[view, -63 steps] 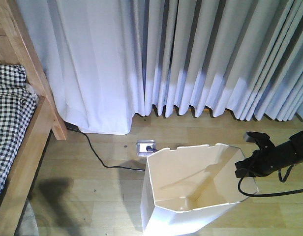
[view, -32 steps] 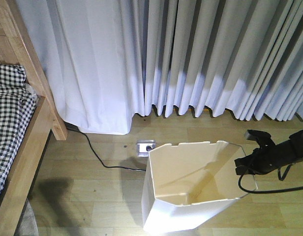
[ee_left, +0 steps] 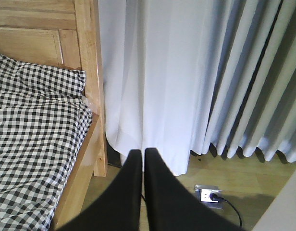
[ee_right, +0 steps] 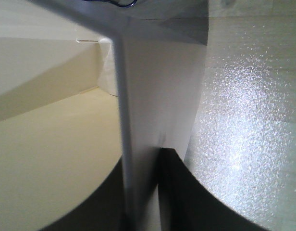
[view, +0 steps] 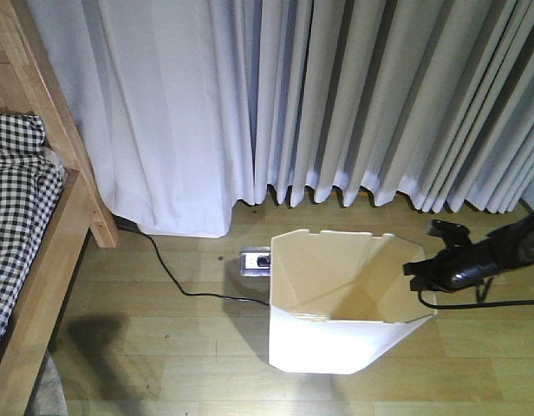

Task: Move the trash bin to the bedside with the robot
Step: 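Set the bin down beside the bed and open the right gripper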

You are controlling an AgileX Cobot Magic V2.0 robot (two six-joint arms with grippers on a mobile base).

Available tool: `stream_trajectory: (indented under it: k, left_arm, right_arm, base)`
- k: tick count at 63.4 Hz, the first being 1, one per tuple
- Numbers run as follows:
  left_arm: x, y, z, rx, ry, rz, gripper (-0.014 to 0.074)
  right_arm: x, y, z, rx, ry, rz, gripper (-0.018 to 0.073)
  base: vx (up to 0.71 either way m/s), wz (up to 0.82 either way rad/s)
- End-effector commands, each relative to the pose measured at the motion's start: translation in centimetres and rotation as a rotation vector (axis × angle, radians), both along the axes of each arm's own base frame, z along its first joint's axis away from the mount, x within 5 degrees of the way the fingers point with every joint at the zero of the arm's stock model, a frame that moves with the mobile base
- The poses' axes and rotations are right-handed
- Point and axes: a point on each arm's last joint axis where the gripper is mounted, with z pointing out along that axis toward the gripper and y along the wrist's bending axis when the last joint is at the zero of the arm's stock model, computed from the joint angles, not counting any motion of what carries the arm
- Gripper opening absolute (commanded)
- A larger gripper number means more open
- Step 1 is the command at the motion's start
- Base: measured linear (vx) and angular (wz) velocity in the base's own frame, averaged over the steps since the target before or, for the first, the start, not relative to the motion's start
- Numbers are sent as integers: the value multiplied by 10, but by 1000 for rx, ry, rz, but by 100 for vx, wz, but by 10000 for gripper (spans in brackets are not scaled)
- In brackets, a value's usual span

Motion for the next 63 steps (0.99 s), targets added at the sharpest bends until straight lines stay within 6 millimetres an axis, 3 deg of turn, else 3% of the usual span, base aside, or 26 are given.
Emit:
stream_trajectory:
  k: [1, 12, 30, 52, 63]
  left_arm:
    - [1, 0, 5, 4, -77, -4, -6]
    - [1, 0, 5, 4, -77, -4, -6]
    - [1, 0, 5, 4, -77, -4, -6]
    - [1, 0, 5, 4, -77, -4, -6]
    - [1, 0, 5, 4, -77, -4, -6]
  right_arm:
    - [24, 18, 27, 121, -28, 35, -3]
    - [37, 30, 6, 91, -15, 69, -1]
    - [53, 28, -29, 103, -9, -16, 4]
    - [70, 47, -52, 57, -24, 11, 11]
    - [71, 45, -63, 52, -2, -27, 18]
  base:
    - [0, 0]
    - [0, 0]
    - [0, 0]
    - [0, 0]
    - [0, 0]
